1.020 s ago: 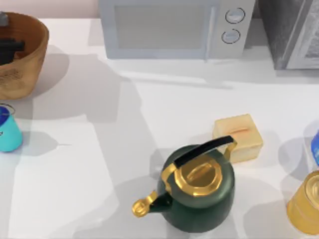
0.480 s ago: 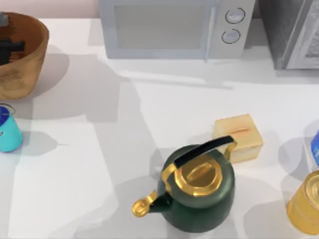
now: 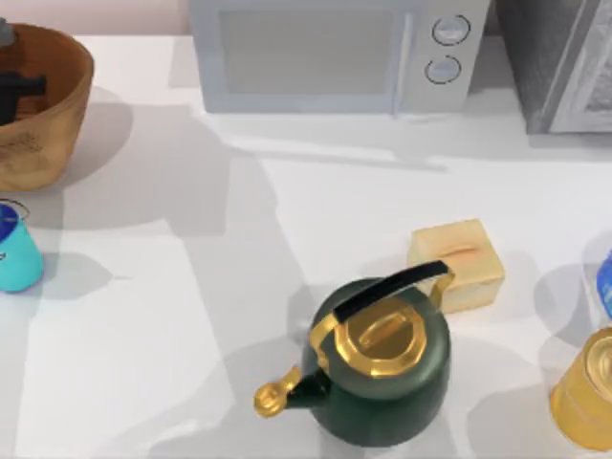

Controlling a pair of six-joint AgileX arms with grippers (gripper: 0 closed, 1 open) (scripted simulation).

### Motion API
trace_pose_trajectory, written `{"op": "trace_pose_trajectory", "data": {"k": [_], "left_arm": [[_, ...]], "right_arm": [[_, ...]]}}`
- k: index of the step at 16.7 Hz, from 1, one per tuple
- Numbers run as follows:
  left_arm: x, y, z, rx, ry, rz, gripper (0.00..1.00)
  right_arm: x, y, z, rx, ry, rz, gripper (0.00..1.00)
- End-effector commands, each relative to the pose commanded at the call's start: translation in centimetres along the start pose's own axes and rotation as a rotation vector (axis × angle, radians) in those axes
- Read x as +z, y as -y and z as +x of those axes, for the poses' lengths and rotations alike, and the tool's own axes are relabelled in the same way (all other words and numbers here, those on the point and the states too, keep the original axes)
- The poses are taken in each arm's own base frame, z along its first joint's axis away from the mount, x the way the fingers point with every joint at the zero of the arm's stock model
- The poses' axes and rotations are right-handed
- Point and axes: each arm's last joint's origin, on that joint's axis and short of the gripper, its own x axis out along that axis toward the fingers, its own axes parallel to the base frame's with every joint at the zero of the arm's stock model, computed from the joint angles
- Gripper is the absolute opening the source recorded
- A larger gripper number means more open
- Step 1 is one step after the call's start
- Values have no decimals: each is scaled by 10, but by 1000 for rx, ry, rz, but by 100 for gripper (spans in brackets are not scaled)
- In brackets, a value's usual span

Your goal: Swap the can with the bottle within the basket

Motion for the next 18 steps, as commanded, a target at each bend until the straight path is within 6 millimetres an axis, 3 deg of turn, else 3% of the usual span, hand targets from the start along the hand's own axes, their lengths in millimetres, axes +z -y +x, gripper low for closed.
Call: {"op": "trace_pose_trajectory", "data": {"k": [4,8,11,13,15,18], "left_arm": [[-14,10,-45,18,106,2,0],[-62,31,-112,41,283,12,0],[-127,50,-161,59,471,21,0],[-180,61,-181,68,612,26,0],[-235,70,-187,74,760,30,0],[-308,79,-168,73,977,34,0]], "right_arm": [[0,0,0,0,0,0,100],[0,0,0,0,0,0,100],[0,0,0,0,0,0,100],[0,0,0,0,0,0,100],[0,0,0,0,0,0,100],[0,0,0,0,0,0,100]]}}
